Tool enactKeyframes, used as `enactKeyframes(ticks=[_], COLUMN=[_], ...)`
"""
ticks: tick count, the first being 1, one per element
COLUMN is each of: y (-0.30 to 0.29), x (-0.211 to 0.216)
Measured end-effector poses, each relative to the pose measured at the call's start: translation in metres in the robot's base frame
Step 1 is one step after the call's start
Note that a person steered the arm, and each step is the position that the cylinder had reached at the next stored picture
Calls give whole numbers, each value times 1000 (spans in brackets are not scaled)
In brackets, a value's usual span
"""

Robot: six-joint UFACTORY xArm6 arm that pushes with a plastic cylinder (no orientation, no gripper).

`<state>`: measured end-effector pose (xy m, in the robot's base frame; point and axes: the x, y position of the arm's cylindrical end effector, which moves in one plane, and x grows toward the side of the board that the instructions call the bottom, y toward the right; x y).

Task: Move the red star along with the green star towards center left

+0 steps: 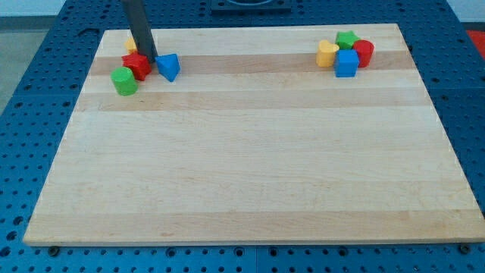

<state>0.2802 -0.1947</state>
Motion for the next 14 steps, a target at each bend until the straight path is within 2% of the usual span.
enactKeyframes(ticks=[6, 7, 8, 10, 14], y=[-56, -58, -85, -85, -85], x=[49, 53, 50, 55, 161])
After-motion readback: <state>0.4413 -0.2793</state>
